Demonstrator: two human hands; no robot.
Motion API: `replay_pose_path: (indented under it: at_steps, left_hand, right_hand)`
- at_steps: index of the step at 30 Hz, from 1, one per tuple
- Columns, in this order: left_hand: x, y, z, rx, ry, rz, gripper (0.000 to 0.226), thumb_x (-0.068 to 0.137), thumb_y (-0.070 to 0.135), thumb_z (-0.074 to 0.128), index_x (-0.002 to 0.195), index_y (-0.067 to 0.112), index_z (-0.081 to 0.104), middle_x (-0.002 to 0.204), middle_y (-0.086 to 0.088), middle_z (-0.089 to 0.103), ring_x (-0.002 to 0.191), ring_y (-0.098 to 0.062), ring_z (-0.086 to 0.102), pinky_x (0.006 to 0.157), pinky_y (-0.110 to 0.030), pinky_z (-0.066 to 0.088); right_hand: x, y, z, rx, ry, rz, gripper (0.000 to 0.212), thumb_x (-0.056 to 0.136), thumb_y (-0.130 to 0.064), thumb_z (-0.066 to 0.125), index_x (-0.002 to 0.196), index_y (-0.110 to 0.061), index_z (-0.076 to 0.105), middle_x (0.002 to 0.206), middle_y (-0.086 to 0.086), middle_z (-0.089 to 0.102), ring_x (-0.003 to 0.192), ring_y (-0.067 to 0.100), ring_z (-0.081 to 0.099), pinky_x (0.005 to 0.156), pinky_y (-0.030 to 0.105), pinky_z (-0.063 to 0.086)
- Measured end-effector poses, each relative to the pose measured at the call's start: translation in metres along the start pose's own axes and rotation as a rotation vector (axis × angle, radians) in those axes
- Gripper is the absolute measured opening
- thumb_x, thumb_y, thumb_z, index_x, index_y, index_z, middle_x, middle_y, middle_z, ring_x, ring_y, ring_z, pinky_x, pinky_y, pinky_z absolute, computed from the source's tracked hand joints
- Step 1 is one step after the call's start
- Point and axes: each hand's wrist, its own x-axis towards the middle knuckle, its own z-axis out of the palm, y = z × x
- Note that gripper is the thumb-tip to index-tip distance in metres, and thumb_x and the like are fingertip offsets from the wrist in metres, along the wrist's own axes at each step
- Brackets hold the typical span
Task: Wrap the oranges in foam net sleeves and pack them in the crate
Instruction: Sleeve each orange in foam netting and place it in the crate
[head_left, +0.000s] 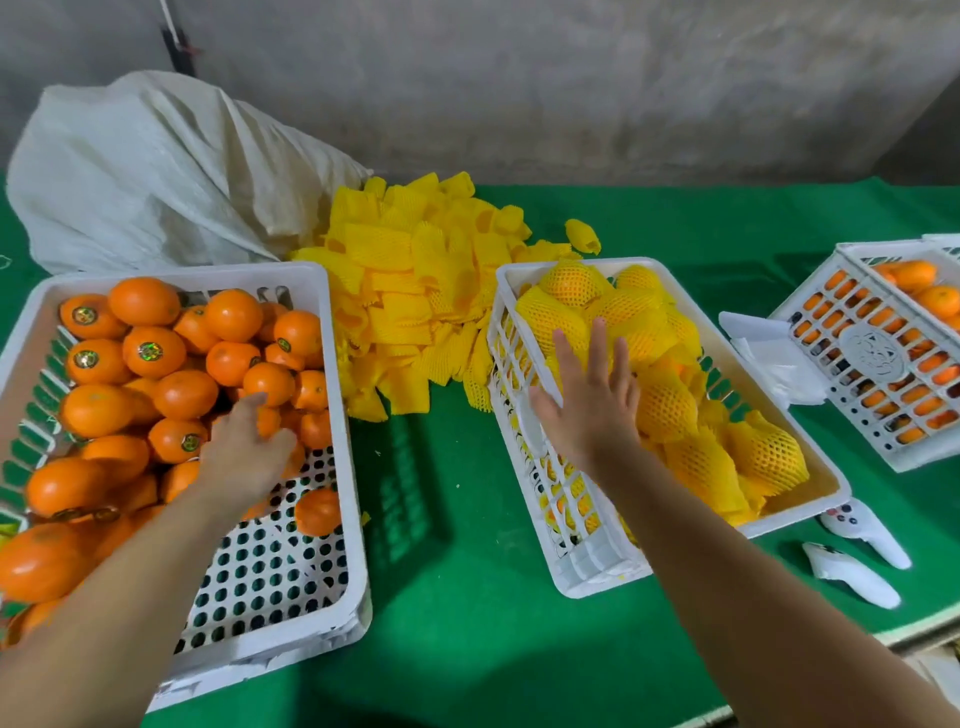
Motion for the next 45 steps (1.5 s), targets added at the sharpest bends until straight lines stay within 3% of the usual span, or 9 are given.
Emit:
replay_pose_path:
  at_steps: [7, 10, 15, 19, 23, 28, 32, 38, 45]
  left_hand:
    - [-0.002, -0.073, 0.034, 0.847, -0.341, -0.021, 0.105, 0.091, 0.058, 0.066, 0.163, 0.044, -0.009, 0.168, -0.002, -0.018, 0.154, -0.045, -0.01, 0.122, -0.055, 0.029]
    - [-0.003, -0.065, 0.029, 0.925, -0.271, -0.048, 0.075, 0.099, 0.049, 0.06, 0.16, 0.041, 0.017, 0.164, -0.004, 0.008, 0.15, -0.042, 0.013, 0.116, -0.048, 0.039]
    - [0.009, -0.077, 0.017, 0.561, -0.236, -0.159, 0.05, 0.105, 0.018, 0.059, 0.153, 0.014, 0.045, 0.153, -0.019, 0.042, 0.132, -0.043, 0.048, 0.088, -0.019, 0.049]
    - [0.006, -0.065, 0.007, 0.459, -0.208, -0.169, 0.06, 0.091, 0.042, 0.075, 0.142, 0.025, 0.048, 0.128, -0.009, 0.059, 0.102, -0.025, 0.067, 0.082, -0.036, 0.058]
    - [-0.004, -0.043, -0.009, 0.26, -0.152, -0.17, 0.061, 0.078, 0.071, 0.077, 0.123, 0.042, 0.047, 0.101, 0.006, 0.069, 0.075, -0.012, 0.068, 0.054, -0.025, 0.05]
    - [-0.014, -0.027, -0.016, -0.22, -0.093, -0.146, 0.072, 0.068, 0.077, 0.082, 0.124, 0.036, 0.063, 0.105, 0.002, 0.076, 0.09, -0.021, 0.072, 0.072, -0.037, 0.057]
    - [-0.012, -0.017, -0.011, -0.379, -0.016, -0.151, 0.058, 0.08, 0.048, 0.086, 0.129, 0.034, 0.058, 0.113, 0.003, 0.072, 0.097, -0.015, 0.07, 0.074, -0.026, 0.052]
    - [-0.024, -0.004, -0.025, -0.537, 0.155, -0.103, 0.061, 0.088, 0.017, 0.084, 0.135, 0.028, 0.047, 0.119, -0.007, 0.062, 0.102, -0.027, 0.064, 0.078, -0.039, 0.052]
    - [-0.106, 0.025, -0.024, -0.776, 0.123, 0.01, 0.057, 0.087, 0.029, 0.084, 0.13, 0.053, 0.053, 0.114, 0.011, 0.069, 0.096, -0.01, 0.072, 0.08, -0.027, 0.05]
  right_hand:
    - [0.038, -0.075, 0.071, -0.369, -0.453, -0.424, 0.084, 0.099, -0.052, 0.054, 0.166, -0.031, 0.007, 0.167, 0.011, -0.033, 0.155, 0.038, -0.024, 0.126, 0.056, -0.005]
    - [0.068, -0.081, 0.089, -0.448, -0.593, -0.349, 0.081, 0.101, -0.049, 0.056, 0.165, -0.033, 0.01, 0.166, 0.014, -0.033, 0.155, 0.039, -0.024, 0.125, 0.055, -0.003]
    - [0.12, -0.069, 0.111, -0.5, -0.586, -0.263, 0.066, 0.101, -0.043, 0.056, 0.161, -0.036, 0.029, 0.168, 0.013, -0.028, 0.156, 0.037, -0.021, 0.128, 0.048, 0.001]
    - [0.145, -0.078, 0.131, -0.417, -0.597, -0.253, 0.058, 0.102, -0.045, 0.051, 0.157, -0.028, 0.042, 0.171, 0.001, -0.023, 0.157, 0.035, -0.017, 0.127, 0.052, 0.007]
    - [0.16, -0.082, 0.148, -0.396, -0.661, -0.175, 0.056, 0.104, -0.051, 0.048, 0.148, -0.017, 0.055, 0.172, -0.003, -0.019, 0.157, 0.035, -0.018, 0.127, 0.052, 0.007]
    - [0.164, -0.081, 0.162, -0.256, -0.485, -0.186, 0.053, 0.104, -0.045, 0.049, 0.144, -0.012, 0.055, 0.168, 0.002, 0.026, 0.153, 0.032, 0.018, 0.121, 0.046, 0.022]
    - [0.152, -0.089, 0.15, 0.018, -0.143, -0.119, 0.021, 0.099, -0.031, 0.057, 0.105, -0.017, 0.072, 0.118, 0.005, 0.066, 0.114, 0.031, 0.056, 0.096, 0.042, 0.036]
    - [0.098, -0.118, 0.097, 0.773, -0.13, 0.129, 0.041, 0.091, -0.012, 0.067, 0.131, -0.02, 0.059, 0.098, -0.001, 0.058, 0.089, 0.02, 0.058, 0.071, 0.03, 0.045]
    - [-0.023, -0.162, 0.043, 1.111, -0.123, -0.03, 0.011, 0.094, -0.03, 0.06, 0.098, -0.039, 0.063, 0.101, -0.01, 0.06, 0.082, 0.001, 0.059, 0.071, 0.011, 0.043]
